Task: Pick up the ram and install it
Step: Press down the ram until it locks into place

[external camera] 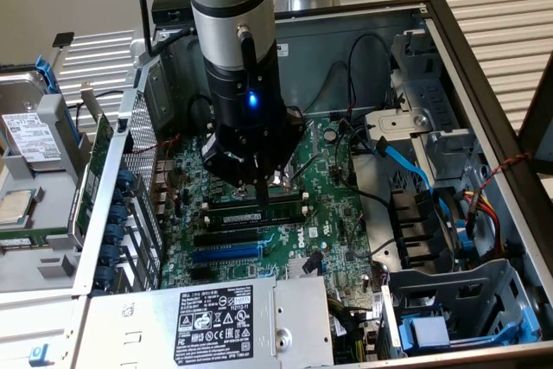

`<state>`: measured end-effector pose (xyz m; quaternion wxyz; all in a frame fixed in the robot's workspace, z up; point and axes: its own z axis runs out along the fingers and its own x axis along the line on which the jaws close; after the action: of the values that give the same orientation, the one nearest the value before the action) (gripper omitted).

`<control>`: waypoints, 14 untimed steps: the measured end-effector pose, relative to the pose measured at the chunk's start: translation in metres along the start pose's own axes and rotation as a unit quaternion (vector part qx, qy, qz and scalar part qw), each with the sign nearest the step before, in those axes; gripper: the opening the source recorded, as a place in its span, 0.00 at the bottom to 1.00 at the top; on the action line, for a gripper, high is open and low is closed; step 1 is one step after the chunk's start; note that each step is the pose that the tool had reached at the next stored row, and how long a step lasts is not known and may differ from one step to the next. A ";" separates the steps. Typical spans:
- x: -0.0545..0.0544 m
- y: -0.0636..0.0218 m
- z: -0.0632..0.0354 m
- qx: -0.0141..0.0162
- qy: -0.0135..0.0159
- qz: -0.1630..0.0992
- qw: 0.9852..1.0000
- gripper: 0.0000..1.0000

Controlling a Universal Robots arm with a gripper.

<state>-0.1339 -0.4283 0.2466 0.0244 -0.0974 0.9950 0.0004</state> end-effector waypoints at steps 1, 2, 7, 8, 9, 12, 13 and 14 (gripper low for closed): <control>0.000 0.0000 0.0000 0.000 0.000 0.007 1.000 0.11; 0.000 0.0000 0.0000 0.001 0.000 0.015 1.000 0.11; 0.000 0.0000 0.0000 0.003 0.000 0.052 0.999 0.11; 0.000 0.0000 0.0000 0.003 0.000 0.059 0.998 0.11; 0.000 0.0000 0.0000 0.003 0.000 0.067 0.998 0.11; 0.000 0.0000 0.0000 0.004 0.000 0.089 0.996 0.11; 0.000 0.0000 0.0000 0.005 0.000 0.096 0.995 0.11; 0.000 0.0000 0.0000 0.005 0.000 0.103 0.995 0.11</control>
<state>-0.1339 -0.4283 0.2466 0.0243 0.0063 0.9997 -0.0022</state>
